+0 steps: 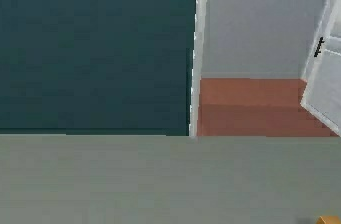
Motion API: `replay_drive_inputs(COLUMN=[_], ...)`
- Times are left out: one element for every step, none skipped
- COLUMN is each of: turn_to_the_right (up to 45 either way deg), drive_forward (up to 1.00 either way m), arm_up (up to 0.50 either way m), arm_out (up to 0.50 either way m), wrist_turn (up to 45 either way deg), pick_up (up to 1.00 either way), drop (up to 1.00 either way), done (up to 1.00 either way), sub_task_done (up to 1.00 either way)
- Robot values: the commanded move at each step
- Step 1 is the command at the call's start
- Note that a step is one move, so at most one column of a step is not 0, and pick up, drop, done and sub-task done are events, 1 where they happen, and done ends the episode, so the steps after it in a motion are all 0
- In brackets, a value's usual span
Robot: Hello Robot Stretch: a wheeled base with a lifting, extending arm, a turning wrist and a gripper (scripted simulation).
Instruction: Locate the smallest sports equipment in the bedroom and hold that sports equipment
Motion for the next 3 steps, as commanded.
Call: replay_drive_inputs(turn_to_the_right=[0.0, 15.0, 0.0], drive_forward=[0.35, 0.00, 0.70], arm_up=[0.00, 0.00, 0.00], arm_out=[0.00, 0.00, 0.00], wrist_turn=[0.0, 0.0, 0.0], pick_up=[0.00, 0.00, 0.00], drop=[0.00, 0.00, 0.00], done=[0.00, 0.00, 0.00], sub_task_done=[0.00, 0.00, 0.00])
